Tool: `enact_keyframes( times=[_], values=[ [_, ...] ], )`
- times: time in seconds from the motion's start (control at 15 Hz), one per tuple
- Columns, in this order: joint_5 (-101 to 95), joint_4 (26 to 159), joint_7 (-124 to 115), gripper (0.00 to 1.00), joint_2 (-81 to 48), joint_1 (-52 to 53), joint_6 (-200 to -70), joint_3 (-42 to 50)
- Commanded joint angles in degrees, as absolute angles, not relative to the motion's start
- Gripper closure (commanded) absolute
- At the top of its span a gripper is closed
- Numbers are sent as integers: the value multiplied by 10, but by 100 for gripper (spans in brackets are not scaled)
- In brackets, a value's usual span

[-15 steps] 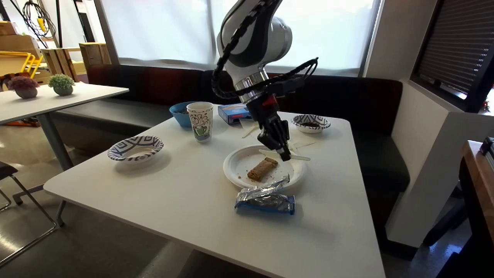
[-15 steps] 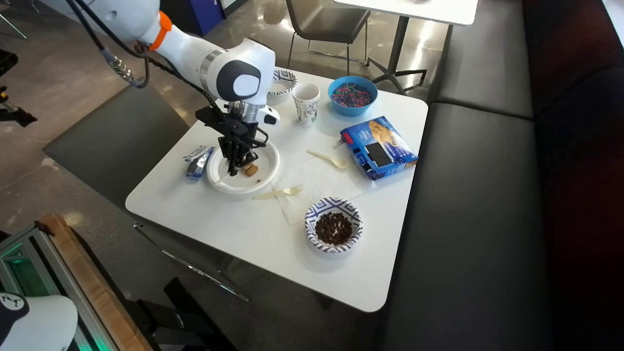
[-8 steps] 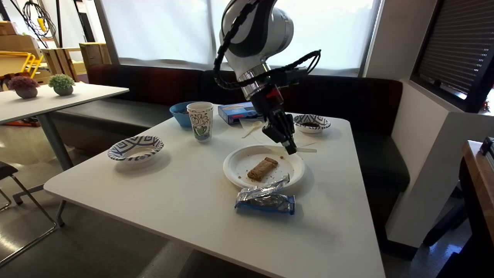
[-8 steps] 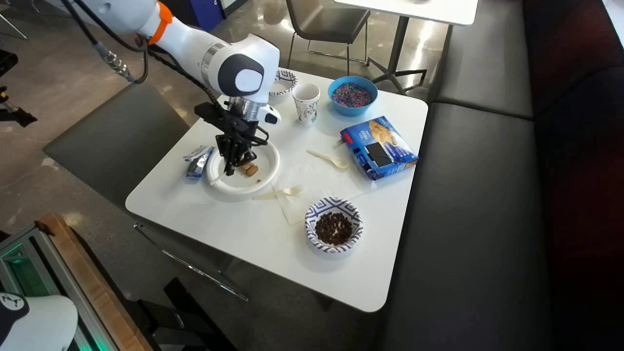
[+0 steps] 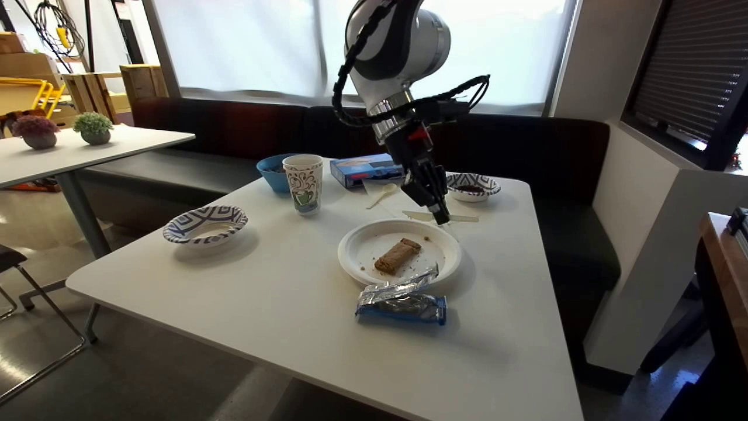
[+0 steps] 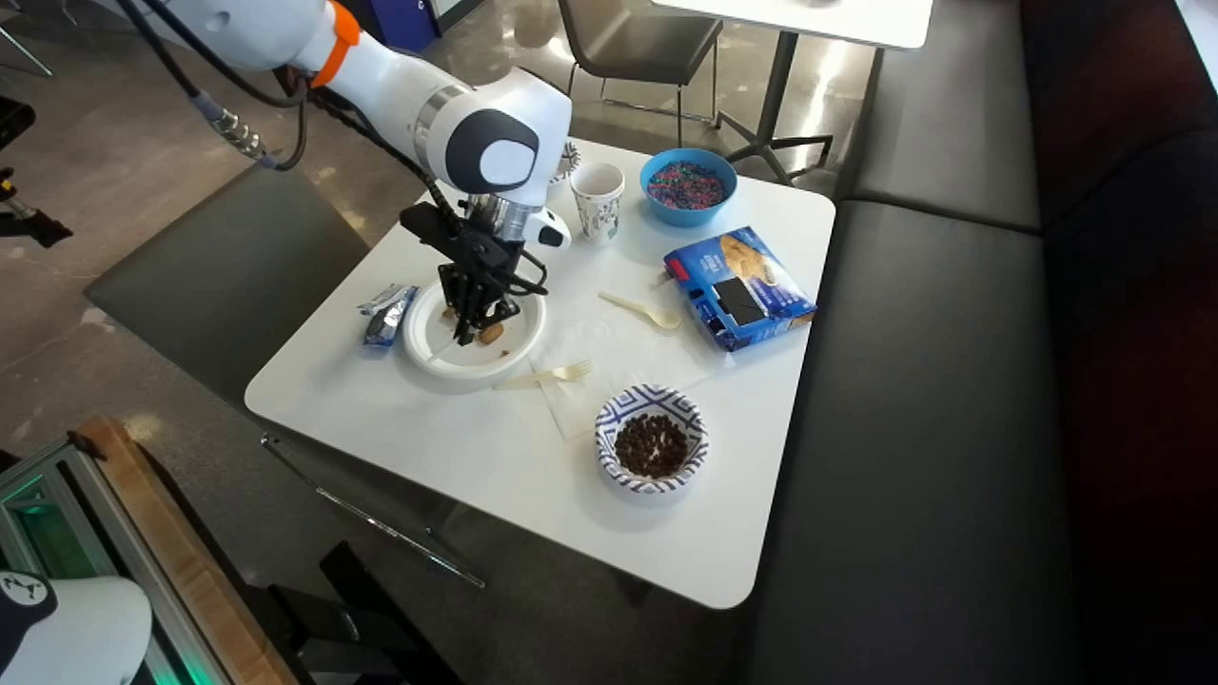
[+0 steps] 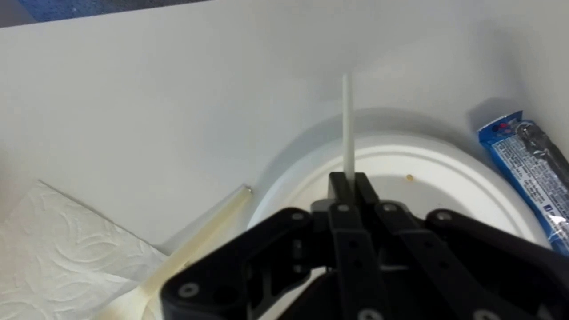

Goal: Use the knife to cut the cake

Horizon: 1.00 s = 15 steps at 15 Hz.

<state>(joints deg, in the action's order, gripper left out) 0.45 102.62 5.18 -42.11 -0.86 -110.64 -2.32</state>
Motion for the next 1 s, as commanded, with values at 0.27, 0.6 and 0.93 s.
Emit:
enact_keyframes(
  times=[0.27, 0.6, 0.93],
  values=[
    [45, 967, 35, 99, -443, -33, -1090, -10],
    [63, 905, 20, 99, -480, -59, -1081, 7],
    [94, 842, 3, 99, -530, -77, -1082, 6]
  ],
)
